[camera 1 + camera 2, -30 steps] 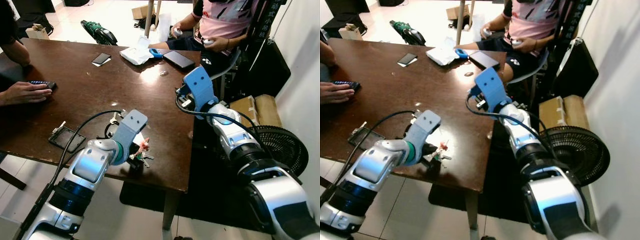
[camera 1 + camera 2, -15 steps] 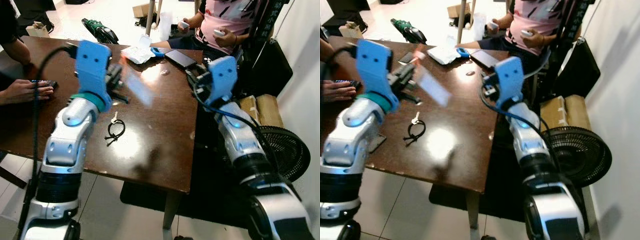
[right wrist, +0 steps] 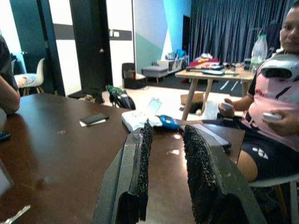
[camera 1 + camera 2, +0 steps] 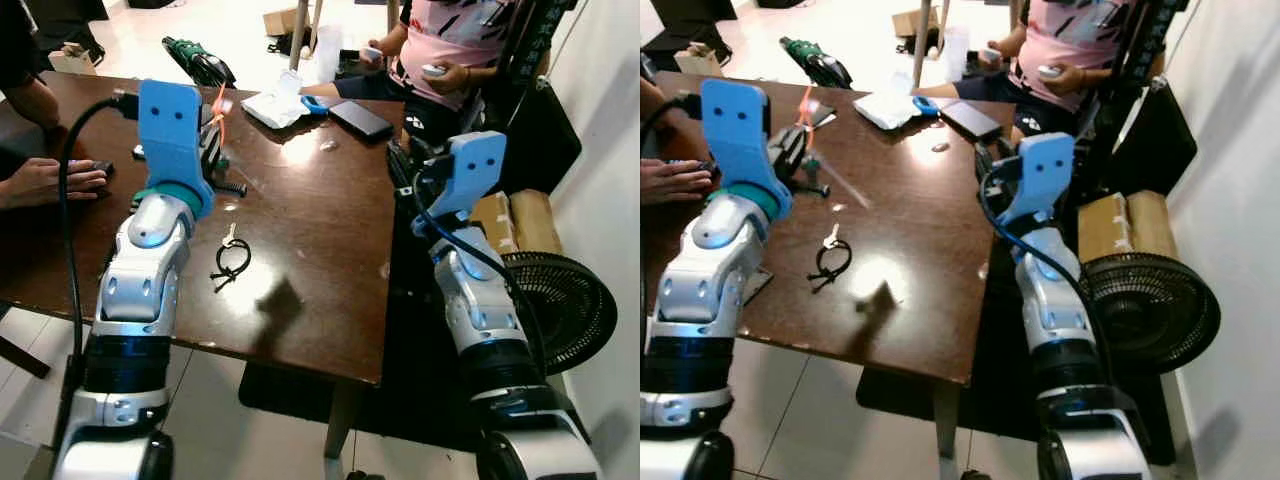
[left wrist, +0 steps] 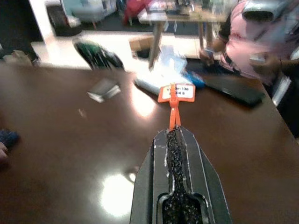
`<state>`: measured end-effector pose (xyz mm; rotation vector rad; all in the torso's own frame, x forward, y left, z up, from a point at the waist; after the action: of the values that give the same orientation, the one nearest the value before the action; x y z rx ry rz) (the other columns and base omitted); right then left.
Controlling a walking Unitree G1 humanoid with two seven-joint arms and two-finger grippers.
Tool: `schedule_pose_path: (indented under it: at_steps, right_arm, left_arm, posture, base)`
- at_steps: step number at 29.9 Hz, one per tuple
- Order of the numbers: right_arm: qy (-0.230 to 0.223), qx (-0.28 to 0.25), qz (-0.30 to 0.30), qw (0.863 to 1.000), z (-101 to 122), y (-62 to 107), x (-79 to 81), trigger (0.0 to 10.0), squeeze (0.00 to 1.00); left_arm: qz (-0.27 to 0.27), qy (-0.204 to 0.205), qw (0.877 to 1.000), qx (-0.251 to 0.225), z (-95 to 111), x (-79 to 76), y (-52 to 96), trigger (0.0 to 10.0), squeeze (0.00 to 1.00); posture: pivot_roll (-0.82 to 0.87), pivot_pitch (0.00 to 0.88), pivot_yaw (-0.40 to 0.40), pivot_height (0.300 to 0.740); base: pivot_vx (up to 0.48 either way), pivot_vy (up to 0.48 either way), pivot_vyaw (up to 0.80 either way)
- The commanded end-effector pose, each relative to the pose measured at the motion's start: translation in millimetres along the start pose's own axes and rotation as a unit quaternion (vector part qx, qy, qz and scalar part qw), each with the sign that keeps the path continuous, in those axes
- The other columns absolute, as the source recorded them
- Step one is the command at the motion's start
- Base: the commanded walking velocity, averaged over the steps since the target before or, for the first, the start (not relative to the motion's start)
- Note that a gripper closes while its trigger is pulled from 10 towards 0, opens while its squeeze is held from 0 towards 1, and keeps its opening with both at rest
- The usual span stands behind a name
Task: Hang keys on a hook
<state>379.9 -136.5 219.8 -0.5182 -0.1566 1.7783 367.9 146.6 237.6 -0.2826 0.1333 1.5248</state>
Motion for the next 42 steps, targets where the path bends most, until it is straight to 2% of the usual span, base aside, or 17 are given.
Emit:
schedule_pose_path:
  at_steps: [1, 2, 3, 4, 5, 8, 12, 14, 20, 28, 35, 42]
  right_arm:
    - [-0.002, 0.012, -0.002, 1.0, -4, 1.1, -4.9, 10.0, 0.0]
    - [-0.002, 0.012, -0.002, 1.0, -4, 1.1, -4.9, 10.0, 0.0]
    - [0.001, 0.017, -0.004, 1.0, -5, 0.6, -7.4, 10.0, 0.0]
    - [0.009, 0.023, 0.007, 1.0, -5, -4.5, -6.7, 10.0, 0.0]
    - [0.029, 0.029, 0.027, 0.999, -3, -14.0, -1.7, 10.0, 0.0]
    - [0.031, 0.034, 0.04, 0.998, -3, -20.8, 2.8, 10.0, 0.0]
    - [0.041, 0.051, 0.057, 0.996, -5, -30.6, 14.3, 10.0, 0.0]
    - [0.029, 0.048, 0.057, 0.997, -2, -32.9, 18.9, 10.0, 0.0]
    - [0.009, 0.037, 0.053, 0.998, 2, -31.8, 22.6, 10.0, 0.0]
    - [0.006, 0.036, 0.026, 0.999, -2, -28.2, 9.7, 10.0, 0.0]
    - [0.004, 0.034, 0.026, 0.999, -1, -29.2, 11.2, 10.0, 0.0]
    - [0.003, 0.035, 0.027, 0.999, -1, -28.5, 13.6, 10.0, 0.0]
  left_arm:
    - [-0.015, -0.049, 0.999, -0.015, -1, -6.8, 3.8, 10.0, 0.0]
    - [-0.015, -0.049, 0.999, -0.015, -1, -6.8, 3.8, 10.0, 0.0]
    - [-0.023, -0.071, 0.997, -0.021, -2, -10.3, 3.1, 10.0, 0.0]
    - [-0.027, -0.076, 0.996, -0.024, -1, -11.9, 0.9, 10.0, 0.0]
    - [-0.026, -0.065, 0.997, -0.018, -2, -10.4, -2.1, 10.0, 0.0]
    - [-0.024, -0.055, 0.998, -0.009, -4, -8.9, -2.3, 10.0, 0.0]
    - [0.002, -0.054, 0.999, -0.009, 0, 1.9, -1.1, 10.0, 0.0]
    - [0.016, -0.057, 0.998, -0.012, 2, 9.2, -0.6, 10.0, 0.0]
    - [0.025, -0.061, 0.998, -0.013, 4, 14.5, 0.7, 10.0, 0.0]
    - [-0.004, -0.077, 0.997, -0.01, 3, 2.0, -4.2, 10.0, 0.0]
    - [-0.007, -0.092, 0.996, -0.011, 3, 4.1, -3.3, 10.0, 0.0]
    - [-0.018, -0.105, 0.994, -0.016, 4, 2.0, -2.8, 10.0, 0.0]
  posture:
    - [0.06, 0.0, 0.073, 0.74]
    - [0.06, 0.0, 0.073, 0.74]
    - [0.06, 0.0, 0.073, 0.74]
    - [0.05, 0.0, 0.07, 0.74]
    - [0.06, 0.0, 0.065, 0.74]
    - [0.07, 0.0, 0.06, 0.74]
    - [0.09, 0.0, 0.05, 0.74]
    - [0.1, 0.0, 0.05, 0.74]
    - [0.09, 0.0, 0.069, 0.74]
    - [0.09, 0.0, 0.086, 0.74]
    - [0.1, 0.0, 0.086, 0.74]
    - [0.1, 0.0, 0.087, 0.74]
  base:
    - [0.0, 0.0, 0.0]
    - [0.0, 0.0, 0.0]
    - [0.0, 0.0, 0.0]
    - [0.0, 0.0, 0.0]
    - [0.0, 0.0, 0.0]
    - [0.0, 0.0, 0.0]
    - [0.0, 0.0, 0.0]
    - [0.0, 0.0, 0.0]
    - [0.0, 0.0, 0.0]
    - [0.0, 0.0, 0.0]
    - [0.0, 0.0, 0.0]
    - [0.0, -0.3, 0.0]
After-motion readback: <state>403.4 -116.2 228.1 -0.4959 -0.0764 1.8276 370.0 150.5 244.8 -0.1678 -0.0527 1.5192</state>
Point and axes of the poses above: a point about 5 cm out from each wrist's last joint towards the gripper, its own y axis pointing back from the gripper into the wrist, its own z axis along the axis of the wrist's last joint, x = y × z, the point moved 2 cm from there along -y, pointing out of the wrist towards the gripper, and after that the axes turned 13 degrees about y, right-handed, at the moved point
